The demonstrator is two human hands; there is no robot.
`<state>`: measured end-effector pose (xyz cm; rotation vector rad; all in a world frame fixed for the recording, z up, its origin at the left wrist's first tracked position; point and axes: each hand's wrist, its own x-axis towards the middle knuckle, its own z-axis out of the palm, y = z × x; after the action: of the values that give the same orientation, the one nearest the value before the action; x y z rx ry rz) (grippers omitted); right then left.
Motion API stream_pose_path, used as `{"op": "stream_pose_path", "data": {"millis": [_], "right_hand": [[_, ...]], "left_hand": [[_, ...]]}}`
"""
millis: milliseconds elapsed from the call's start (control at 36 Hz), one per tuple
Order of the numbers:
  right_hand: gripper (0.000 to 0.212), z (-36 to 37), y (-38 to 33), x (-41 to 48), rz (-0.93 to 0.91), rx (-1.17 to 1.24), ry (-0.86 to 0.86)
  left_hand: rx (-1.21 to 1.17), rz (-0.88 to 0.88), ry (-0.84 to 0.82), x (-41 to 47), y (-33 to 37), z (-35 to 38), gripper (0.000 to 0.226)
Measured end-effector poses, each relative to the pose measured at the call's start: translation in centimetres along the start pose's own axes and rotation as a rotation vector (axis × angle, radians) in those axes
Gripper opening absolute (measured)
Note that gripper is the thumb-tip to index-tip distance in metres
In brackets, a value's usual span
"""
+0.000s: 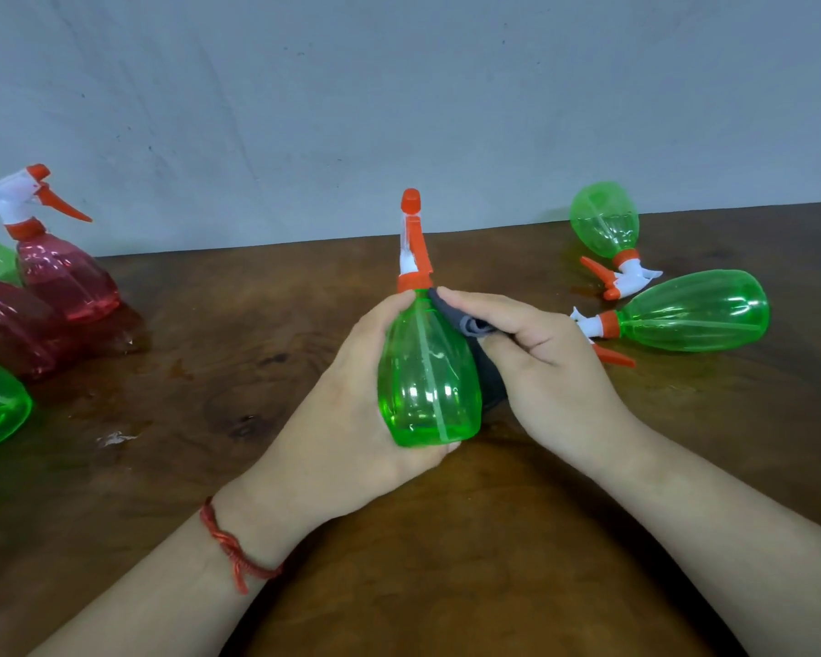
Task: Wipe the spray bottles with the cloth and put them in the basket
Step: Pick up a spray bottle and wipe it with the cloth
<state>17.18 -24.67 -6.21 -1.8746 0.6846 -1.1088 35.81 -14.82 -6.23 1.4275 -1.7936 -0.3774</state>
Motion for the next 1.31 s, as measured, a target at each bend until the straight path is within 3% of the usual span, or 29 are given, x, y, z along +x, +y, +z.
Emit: {"op": "stream_pose_path", "data": {"millis": [306,500,639,833,944,1083,1306], "right_hand": [[0.055,0.4,0.3,-0.5,-0.167,-0.147,-0.056],[0.057,0.6,0.1,-0.7,-0.175,-0.188,-0.116],[0.059,0.6,0.4,-0.6,-0.146,-0.174,-0.101],[0.057,0.4,0.3,-0.1,0.047,-0.034,-0.062],[0.052,0.3,-0.5,0.2,0.118,0.134,-0.022],[0.049,-0.1,-1.4,0.0,0.056,0.205,0.023],[0.051,0.2,-0.7,-0.2,-0.067,0.03,0.015]], "left_hand": [[-0.081,-0.193,0.268,0.3,-0.7,0.1,0.112],[-0.107,-0.245,0.344,0.6,-1.5,-0.4,0.107],[-0.1,-0.257,0.3,0.5,-1.6,-0.4,0.113],[-0.167,-0.168,0.027,0.0,-0.7,0.2,0.112],[-0.256,-0.1,-0.041,-0.4,-0.3,0.2,0.113],[-0.273,-0.04,-0.013,-0.2,0.4,-0.3,0.111],[-0.07,0.0,0.002,0.0,-0.4,0.2,0.12]]}}
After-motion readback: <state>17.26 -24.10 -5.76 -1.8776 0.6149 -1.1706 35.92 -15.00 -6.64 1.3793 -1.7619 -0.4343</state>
